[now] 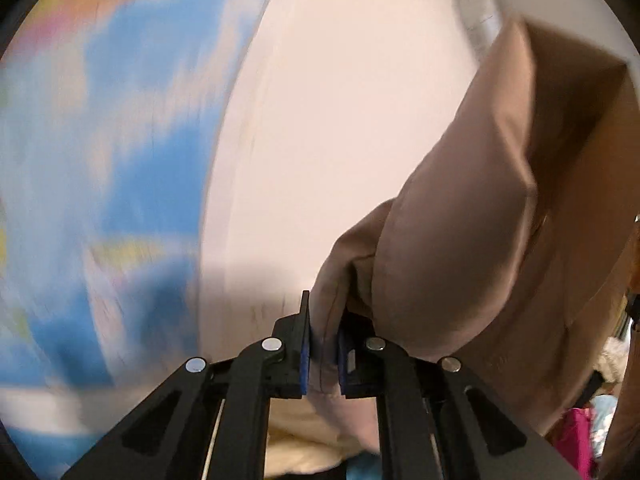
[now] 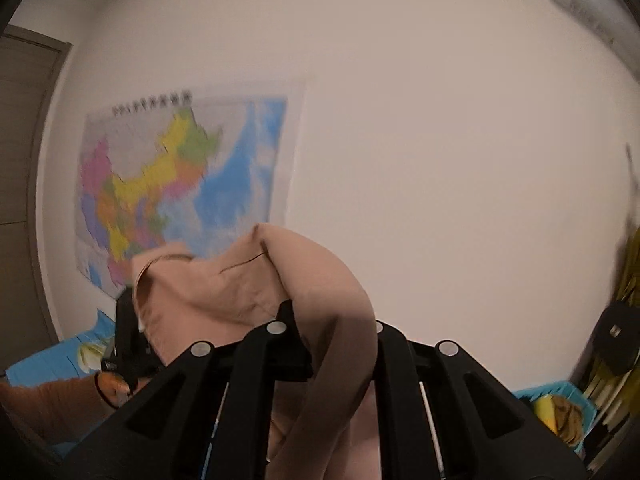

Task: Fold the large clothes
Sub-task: 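Lift the pink jacket off the pile with both tools, shaking it out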

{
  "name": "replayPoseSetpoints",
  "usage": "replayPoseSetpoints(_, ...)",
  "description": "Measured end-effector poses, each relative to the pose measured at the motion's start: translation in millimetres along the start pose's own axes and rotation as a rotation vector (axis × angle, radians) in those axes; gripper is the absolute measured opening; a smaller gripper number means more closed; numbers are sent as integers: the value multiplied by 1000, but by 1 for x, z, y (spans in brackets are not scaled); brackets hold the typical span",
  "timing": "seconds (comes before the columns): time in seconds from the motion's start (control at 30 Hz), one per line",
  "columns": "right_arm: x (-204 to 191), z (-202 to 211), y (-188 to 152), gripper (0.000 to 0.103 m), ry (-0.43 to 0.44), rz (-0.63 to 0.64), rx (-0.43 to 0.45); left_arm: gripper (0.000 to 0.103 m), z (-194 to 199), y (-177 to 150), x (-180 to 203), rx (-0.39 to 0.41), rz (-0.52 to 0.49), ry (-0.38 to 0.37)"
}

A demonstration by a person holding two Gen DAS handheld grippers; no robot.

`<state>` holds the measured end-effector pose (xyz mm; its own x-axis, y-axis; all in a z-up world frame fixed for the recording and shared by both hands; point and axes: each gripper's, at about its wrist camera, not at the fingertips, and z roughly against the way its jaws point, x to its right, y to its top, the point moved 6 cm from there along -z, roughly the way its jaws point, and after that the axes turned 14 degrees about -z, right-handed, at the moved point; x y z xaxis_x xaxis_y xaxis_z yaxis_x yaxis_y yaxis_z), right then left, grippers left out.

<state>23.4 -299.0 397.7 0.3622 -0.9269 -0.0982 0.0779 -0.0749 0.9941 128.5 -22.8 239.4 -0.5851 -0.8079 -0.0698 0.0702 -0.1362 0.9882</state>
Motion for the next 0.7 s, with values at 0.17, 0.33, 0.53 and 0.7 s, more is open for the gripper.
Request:
replayPoseSetpoints(0.17,-10,58,9,8,78,-62,37,9,107,52,4,125,-33,66)
replayPoseSetpoints(0.33,-48,81,-20,8,184,-96,-22,9,222,73,14,161,-126,213)
replayPoseSetpoints(0.53,-122,95,-66,8,402,-169,-87,9,324,67,16,66,-195,426)
replayPoseSetpoints(0.7,-177,93,-86,8,564,-202,-105,9,379,54,10,-23,-254,596)
